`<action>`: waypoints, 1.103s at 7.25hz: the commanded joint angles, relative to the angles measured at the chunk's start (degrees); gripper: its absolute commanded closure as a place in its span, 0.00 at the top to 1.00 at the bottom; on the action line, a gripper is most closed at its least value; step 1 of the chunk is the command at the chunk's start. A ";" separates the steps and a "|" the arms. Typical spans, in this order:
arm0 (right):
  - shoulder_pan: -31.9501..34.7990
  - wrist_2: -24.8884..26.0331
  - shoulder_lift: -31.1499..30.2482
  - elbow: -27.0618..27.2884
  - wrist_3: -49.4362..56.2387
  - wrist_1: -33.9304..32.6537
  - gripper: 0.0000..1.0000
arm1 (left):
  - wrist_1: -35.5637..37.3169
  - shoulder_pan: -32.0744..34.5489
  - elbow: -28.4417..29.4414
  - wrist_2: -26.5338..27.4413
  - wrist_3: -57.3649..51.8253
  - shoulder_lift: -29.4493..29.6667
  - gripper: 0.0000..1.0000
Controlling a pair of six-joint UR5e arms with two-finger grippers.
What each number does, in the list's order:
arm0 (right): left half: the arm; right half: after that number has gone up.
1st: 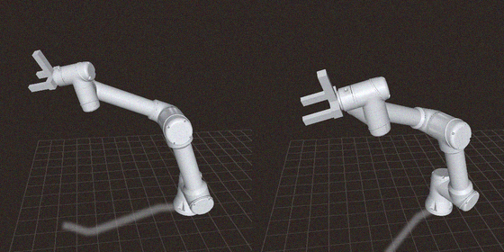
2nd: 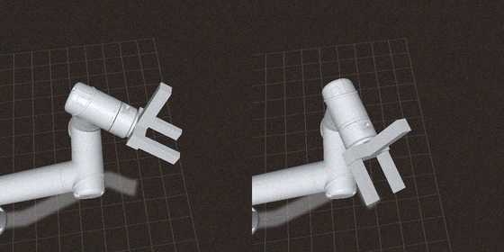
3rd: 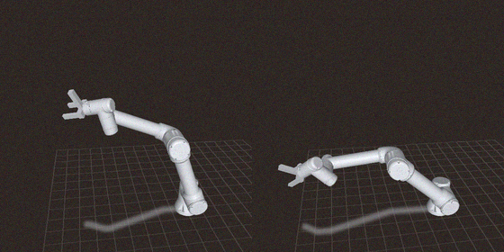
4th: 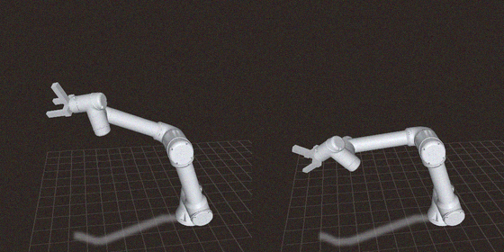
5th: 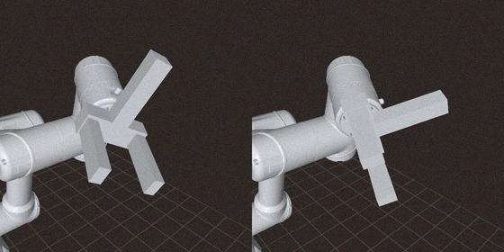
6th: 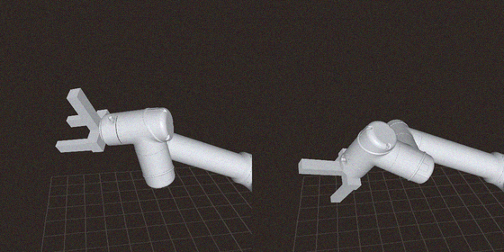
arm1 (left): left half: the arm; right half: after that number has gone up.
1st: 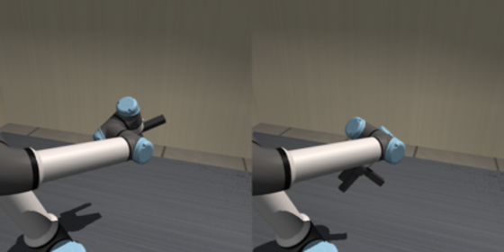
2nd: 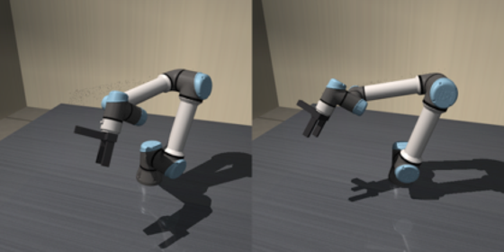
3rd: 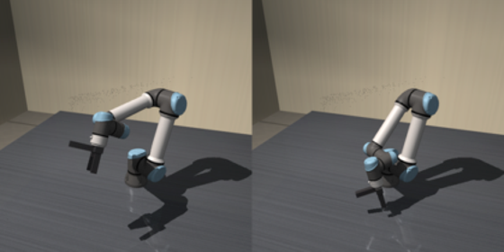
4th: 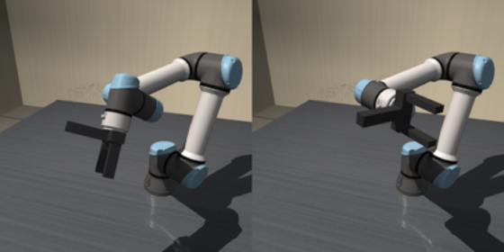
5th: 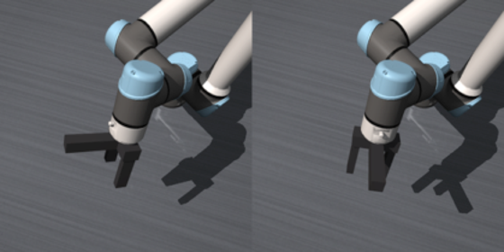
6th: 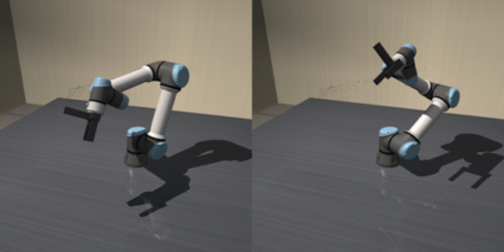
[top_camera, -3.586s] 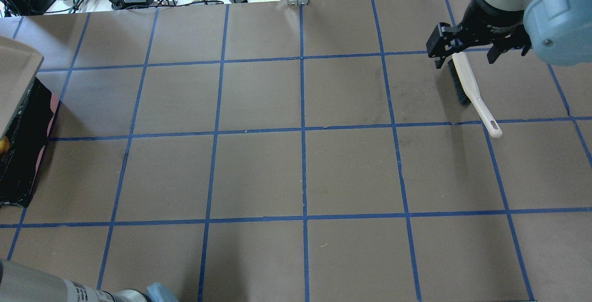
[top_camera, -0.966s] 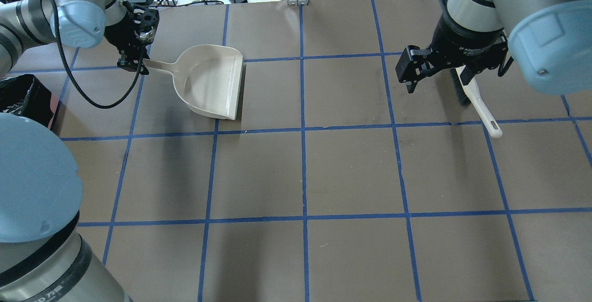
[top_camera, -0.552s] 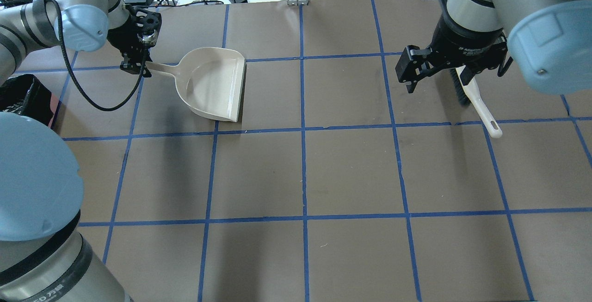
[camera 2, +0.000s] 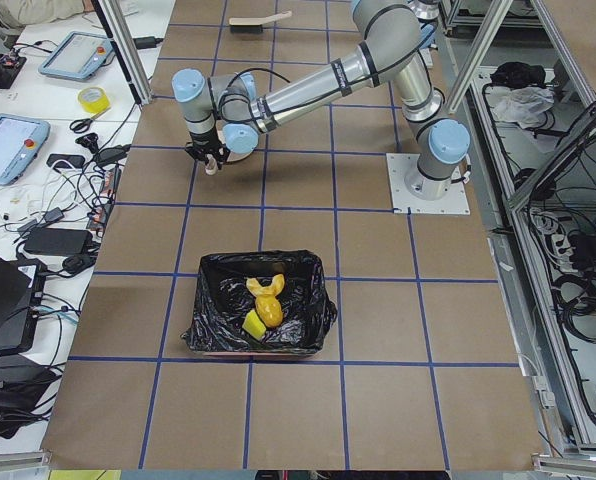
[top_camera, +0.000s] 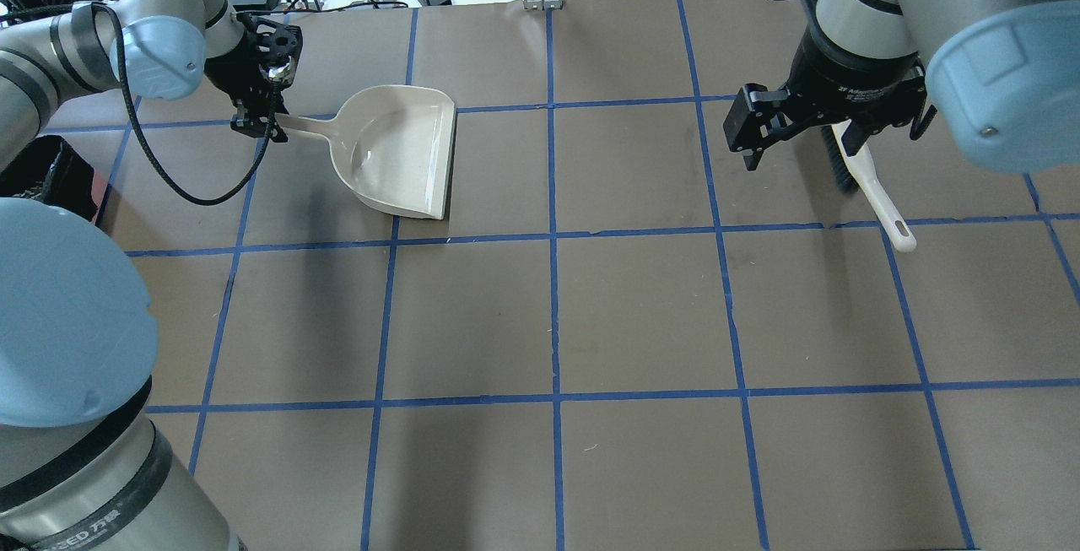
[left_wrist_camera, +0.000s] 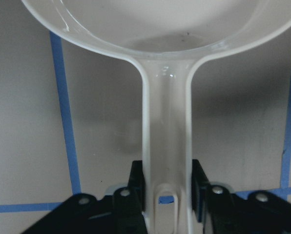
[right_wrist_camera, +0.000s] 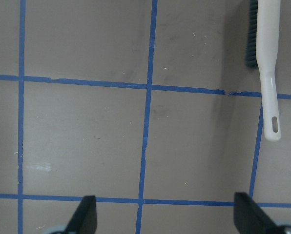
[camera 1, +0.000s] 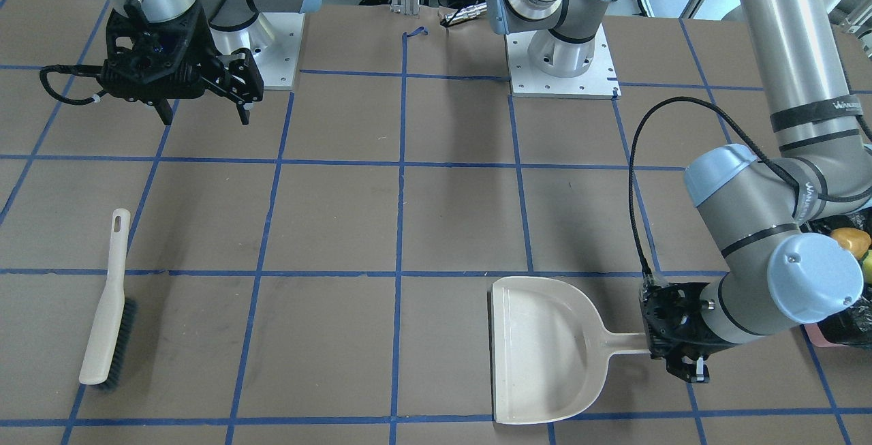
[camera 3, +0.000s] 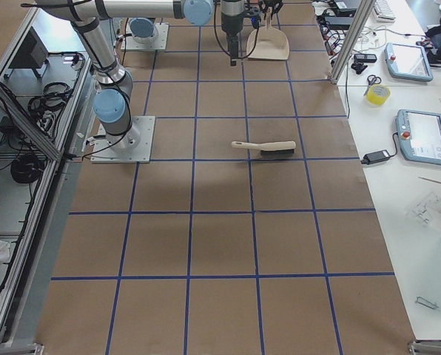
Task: Sweep and dump trash into bin
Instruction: 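Lower the dustpan flat onto the table with the left gripper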
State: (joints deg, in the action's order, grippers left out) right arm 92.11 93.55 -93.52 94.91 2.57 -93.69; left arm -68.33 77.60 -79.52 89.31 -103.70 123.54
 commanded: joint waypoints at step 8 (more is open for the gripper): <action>-0.09 0.41 0.00 0.02 0.24 -0.09 1.00 | -1.19 6.03 0.07 0.15 17.06 -4.69 1.00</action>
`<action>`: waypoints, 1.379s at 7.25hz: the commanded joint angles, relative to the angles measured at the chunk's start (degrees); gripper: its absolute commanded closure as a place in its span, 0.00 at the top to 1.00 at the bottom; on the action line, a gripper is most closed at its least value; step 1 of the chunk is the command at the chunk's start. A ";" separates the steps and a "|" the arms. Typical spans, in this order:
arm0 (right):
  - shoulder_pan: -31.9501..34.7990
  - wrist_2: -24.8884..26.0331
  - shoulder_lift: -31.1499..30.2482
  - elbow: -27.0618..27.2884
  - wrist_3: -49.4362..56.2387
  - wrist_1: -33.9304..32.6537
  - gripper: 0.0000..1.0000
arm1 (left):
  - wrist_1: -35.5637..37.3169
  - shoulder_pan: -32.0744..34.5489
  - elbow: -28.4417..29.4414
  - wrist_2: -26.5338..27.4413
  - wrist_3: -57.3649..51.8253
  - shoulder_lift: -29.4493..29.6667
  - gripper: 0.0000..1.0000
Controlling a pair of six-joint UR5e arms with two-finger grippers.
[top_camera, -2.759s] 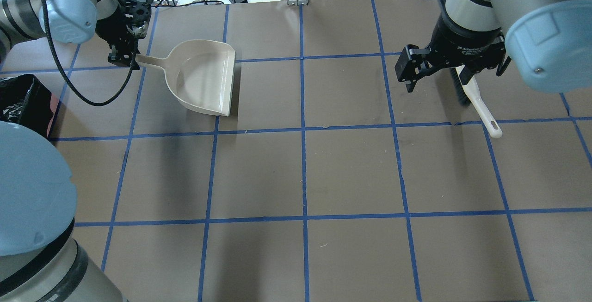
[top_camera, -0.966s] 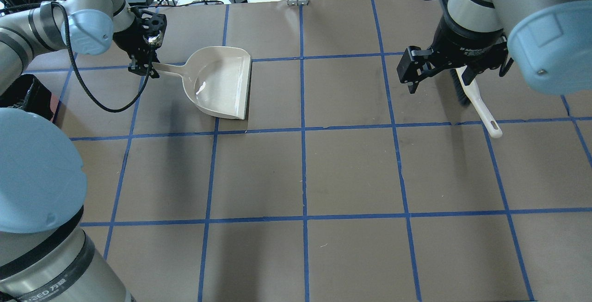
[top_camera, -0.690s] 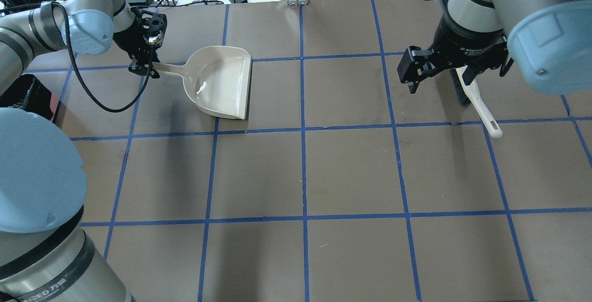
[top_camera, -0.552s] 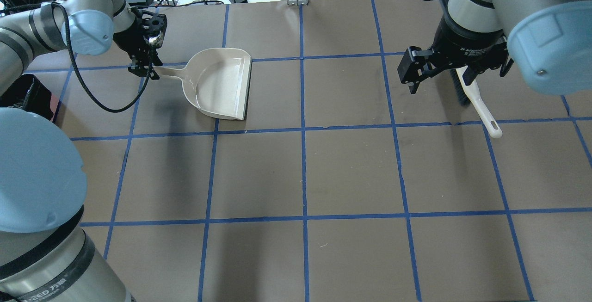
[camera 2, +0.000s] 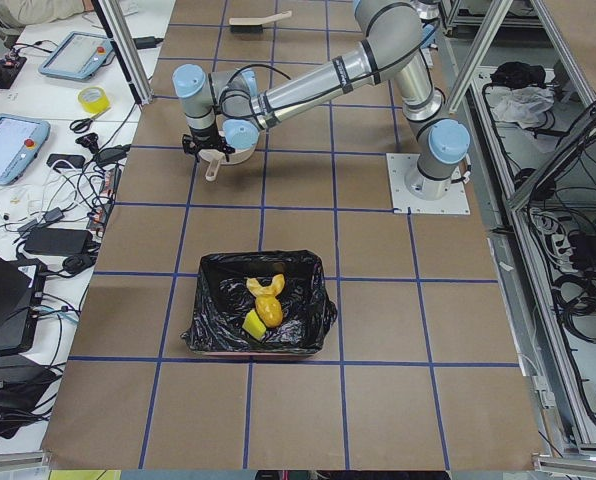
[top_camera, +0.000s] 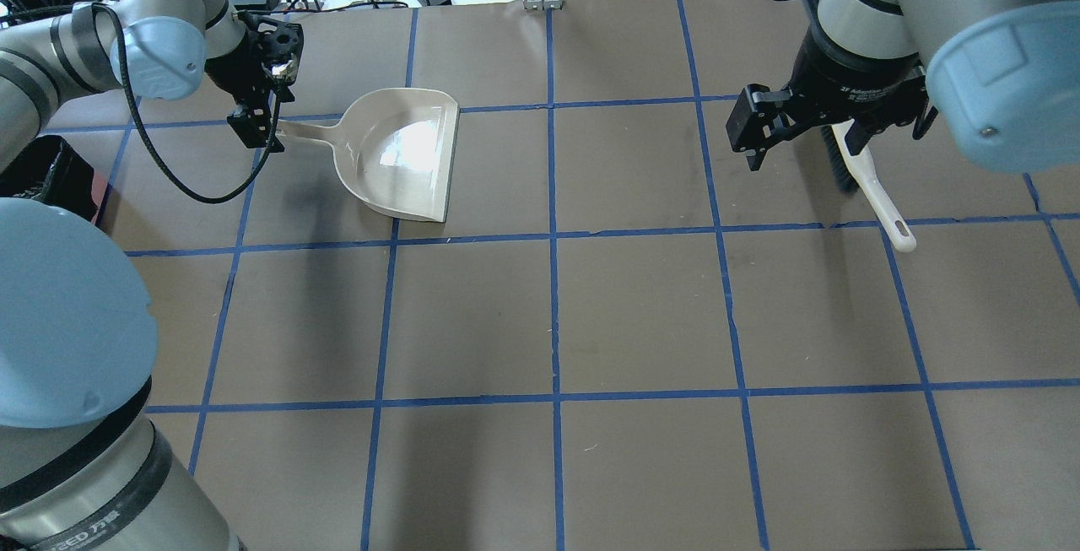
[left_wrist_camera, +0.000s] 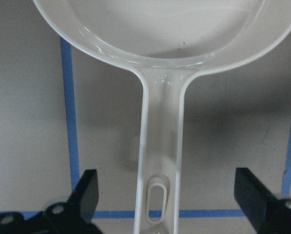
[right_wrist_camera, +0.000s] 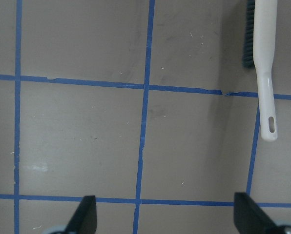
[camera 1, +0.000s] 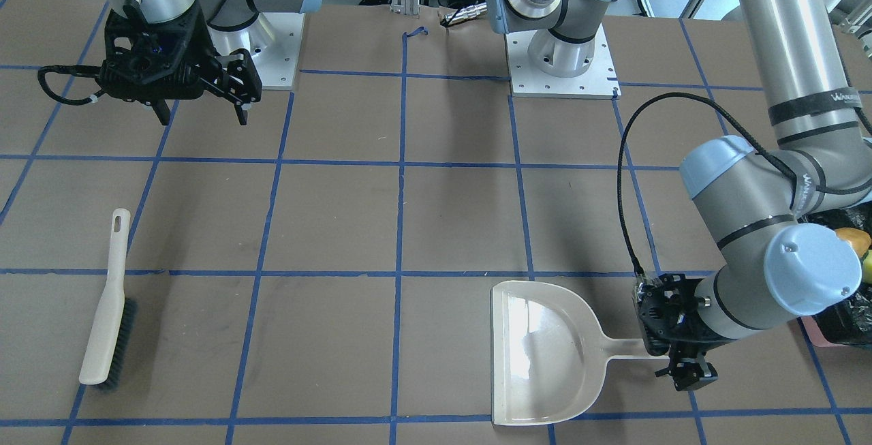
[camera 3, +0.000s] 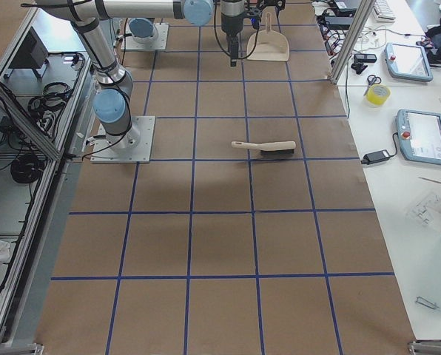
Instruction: Sweep and dump trash into bin
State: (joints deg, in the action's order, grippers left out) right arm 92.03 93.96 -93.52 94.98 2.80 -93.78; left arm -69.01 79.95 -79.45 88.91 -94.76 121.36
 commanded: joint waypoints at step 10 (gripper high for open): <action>-0.18 0.17 0.09 0.03 -0.08 -0.09 1.00 | -22.47 6.71 -1.31 0.57 60.59 -24.75 1.00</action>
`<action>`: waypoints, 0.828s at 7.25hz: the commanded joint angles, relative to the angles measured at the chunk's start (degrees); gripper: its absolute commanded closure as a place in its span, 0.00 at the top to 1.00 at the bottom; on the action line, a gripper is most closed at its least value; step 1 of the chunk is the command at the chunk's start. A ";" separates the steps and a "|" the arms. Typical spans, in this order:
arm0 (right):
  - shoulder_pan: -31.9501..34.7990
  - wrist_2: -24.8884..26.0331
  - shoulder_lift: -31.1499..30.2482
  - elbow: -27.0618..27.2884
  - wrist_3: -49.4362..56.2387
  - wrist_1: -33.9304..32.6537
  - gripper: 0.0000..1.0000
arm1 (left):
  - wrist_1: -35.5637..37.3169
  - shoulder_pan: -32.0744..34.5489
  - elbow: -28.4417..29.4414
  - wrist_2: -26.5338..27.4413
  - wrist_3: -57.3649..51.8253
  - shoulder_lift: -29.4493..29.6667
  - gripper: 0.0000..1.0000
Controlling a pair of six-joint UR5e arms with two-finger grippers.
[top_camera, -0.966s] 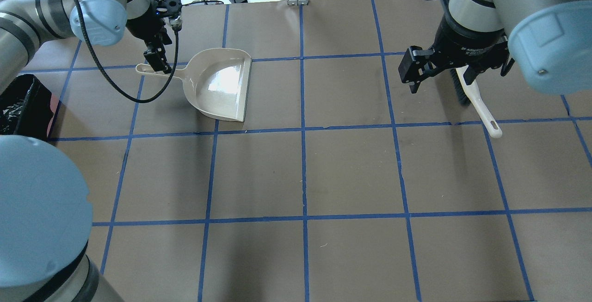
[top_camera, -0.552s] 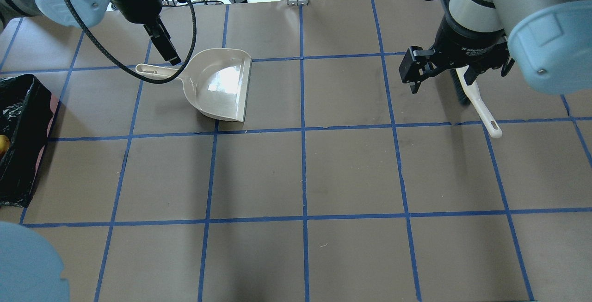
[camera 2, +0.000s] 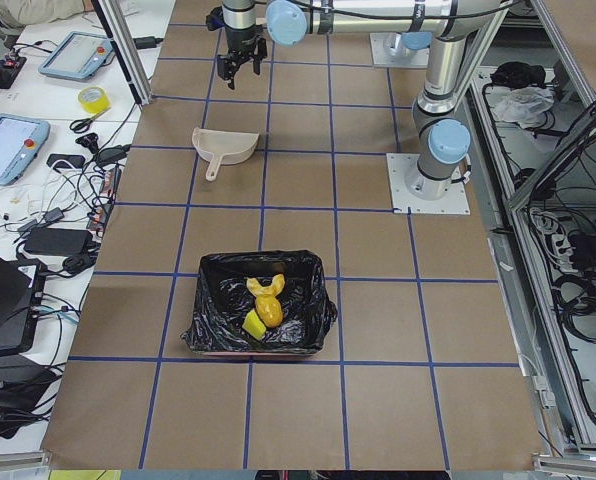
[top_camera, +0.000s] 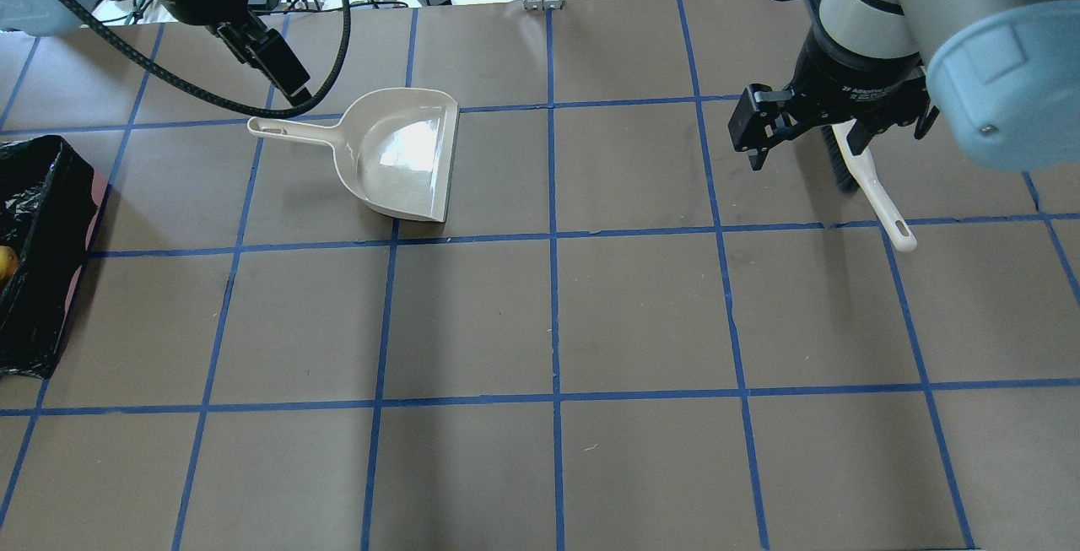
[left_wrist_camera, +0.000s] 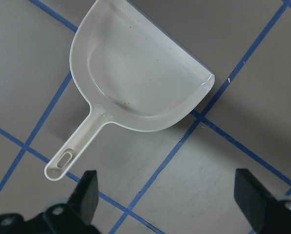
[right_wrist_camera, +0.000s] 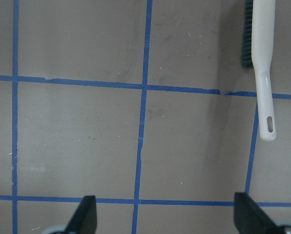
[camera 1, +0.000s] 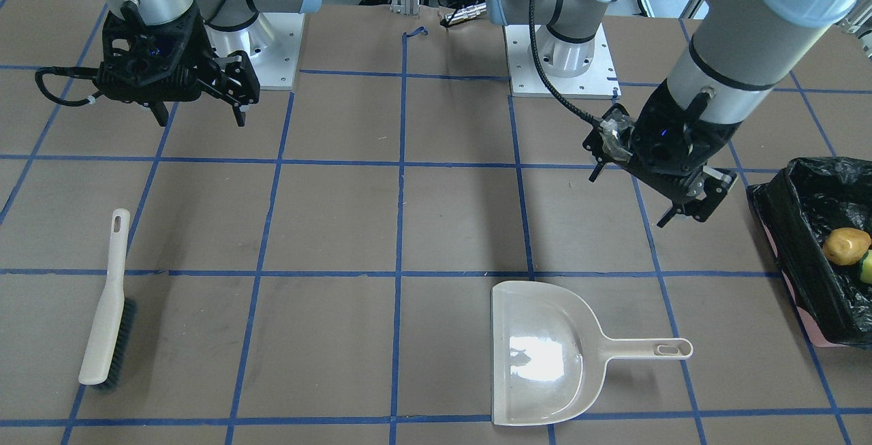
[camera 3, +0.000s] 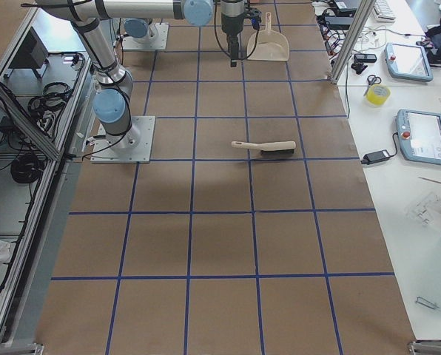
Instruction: Sweep and dump trash into bin
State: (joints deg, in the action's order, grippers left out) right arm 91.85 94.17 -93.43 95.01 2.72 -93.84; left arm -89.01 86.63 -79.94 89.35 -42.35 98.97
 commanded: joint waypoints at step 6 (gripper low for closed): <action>0.00 0.05 0.00 0.00 -0.09 0.06 1.00 | -6.62 0.38 -8.29 0.03 32.41 -12.66 1.00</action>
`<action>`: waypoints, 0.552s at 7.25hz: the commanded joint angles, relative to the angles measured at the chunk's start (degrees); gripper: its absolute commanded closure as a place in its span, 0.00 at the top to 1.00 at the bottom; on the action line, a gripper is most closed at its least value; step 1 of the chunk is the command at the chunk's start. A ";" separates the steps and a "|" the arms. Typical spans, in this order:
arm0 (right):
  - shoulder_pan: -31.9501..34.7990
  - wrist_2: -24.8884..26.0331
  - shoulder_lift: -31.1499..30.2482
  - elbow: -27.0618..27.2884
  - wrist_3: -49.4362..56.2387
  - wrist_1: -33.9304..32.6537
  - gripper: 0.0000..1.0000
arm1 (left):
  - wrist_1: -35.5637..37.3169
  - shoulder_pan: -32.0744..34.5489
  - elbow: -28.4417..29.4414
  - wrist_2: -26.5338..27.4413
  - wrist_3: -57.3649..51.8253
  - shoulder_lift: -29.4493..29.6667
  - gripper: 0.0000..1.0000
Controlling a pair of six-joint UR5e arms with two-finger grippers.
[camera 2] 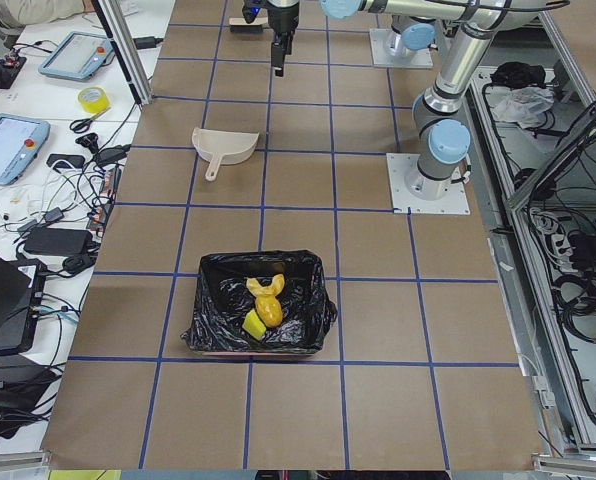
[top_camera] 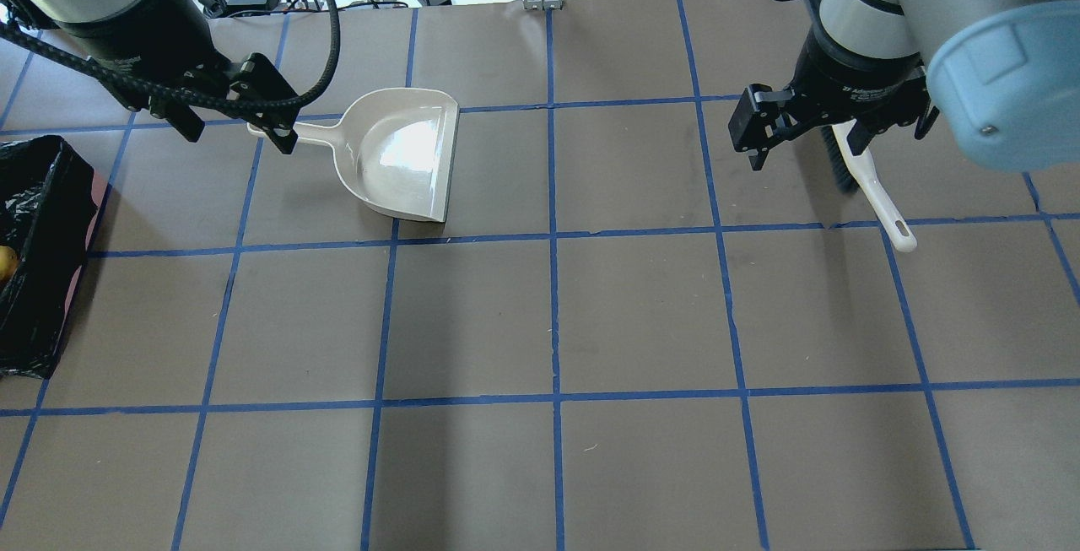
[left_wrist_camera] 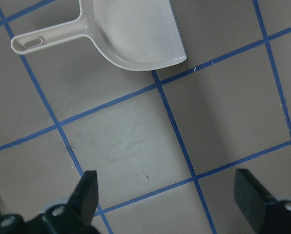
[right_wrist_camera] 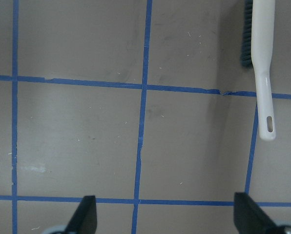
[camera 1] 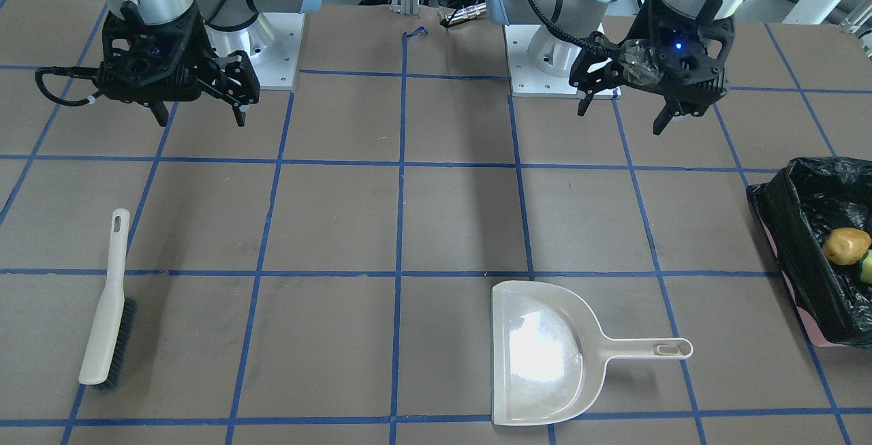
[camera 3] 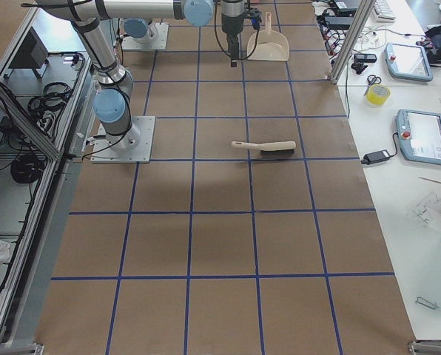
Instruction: Sweep and dump trash into bin
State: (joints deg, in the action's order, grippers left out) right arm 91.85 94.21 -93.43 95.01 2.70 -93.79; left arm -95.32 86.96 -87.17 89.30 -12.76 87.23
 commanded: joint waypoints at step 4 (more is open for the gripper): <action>0.00 -0.16 1.14 -0.09 -0.07 -0.16 1.00 | 1.27 0.05 -2.30 -0.44 5.70 -0.66 1.00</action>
